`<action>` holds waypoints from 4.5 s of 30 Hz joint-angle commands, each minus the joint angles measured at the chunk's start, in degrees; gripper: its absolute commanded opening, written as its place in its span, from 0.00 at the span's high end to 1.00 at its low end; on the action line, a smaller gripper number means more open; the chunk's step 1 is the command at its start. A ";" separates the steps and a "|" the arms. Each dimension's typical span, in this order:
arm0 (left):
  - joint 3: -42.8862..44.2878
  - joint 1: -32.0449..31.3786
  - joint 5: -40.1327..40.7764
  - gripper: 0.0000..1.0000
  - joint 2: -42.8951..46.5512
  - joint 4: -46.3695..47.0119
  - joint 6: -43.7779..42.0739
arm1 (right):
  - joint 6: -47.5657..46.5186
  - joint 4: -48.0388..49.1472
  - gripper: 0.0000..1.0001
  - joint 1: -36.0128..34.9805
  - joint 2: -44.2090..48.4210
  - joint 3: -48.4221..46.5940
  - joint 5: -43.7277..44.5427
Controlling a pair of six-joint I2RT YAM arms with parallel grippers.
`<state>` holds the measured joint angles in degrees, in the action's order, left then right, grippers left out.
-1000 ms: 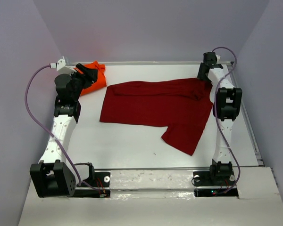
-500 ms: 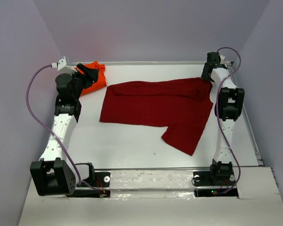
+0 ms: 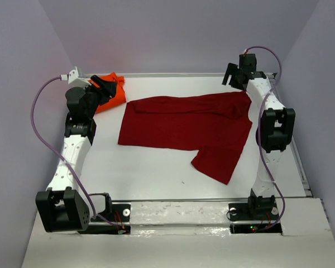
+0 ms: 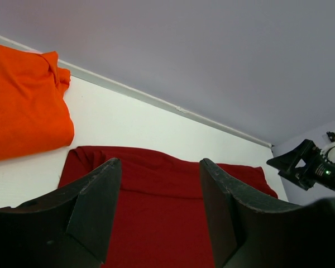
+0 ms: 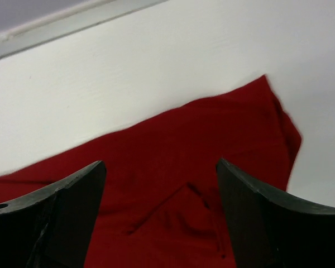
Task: Fold and stack the t-shirts
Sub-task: Fold the flattened tshirt in 1/3 of the way
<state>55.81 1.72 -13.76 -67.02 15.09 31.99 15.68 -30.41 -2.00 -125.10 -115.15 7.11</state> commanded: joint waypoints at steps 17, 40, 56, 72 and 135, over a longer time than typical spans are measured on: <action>-0.79 0.22 -2.24 0.32 -1.09 3.63 0.79 | 1.37 3.09 0.28 -5.03 11.02 17.16 4.22; -0.88 0.22 -2.94 0.32 -0.92 3.98 1.15 | -0.92 -4.39 0.31 -6.26 5.31 15.22 20.13; -1.06 0.22 -3.20 0.32 -0.74 4.24 1.32 | -0.57 -3.34 0.56 -6.26 2.05 16.19 21.54; -1.23 0.22 -3.47 0.32 -0.83 4.42 1.50 | -0.21 -2.98 1.00 -6.26 3.45 18.12 23.56; -1.32 -0.13 -3.99 0.32 -1.62 4.68 1.32 | -1.01 -1.49 0.32 -6.26 3.28 16.45 22.95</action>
<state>54.74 1.61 -17.39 -68.79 17.61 34.33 15.40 -32.18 -7.97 -120.73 -96.20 28.77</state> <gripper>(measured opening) 0.677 0.696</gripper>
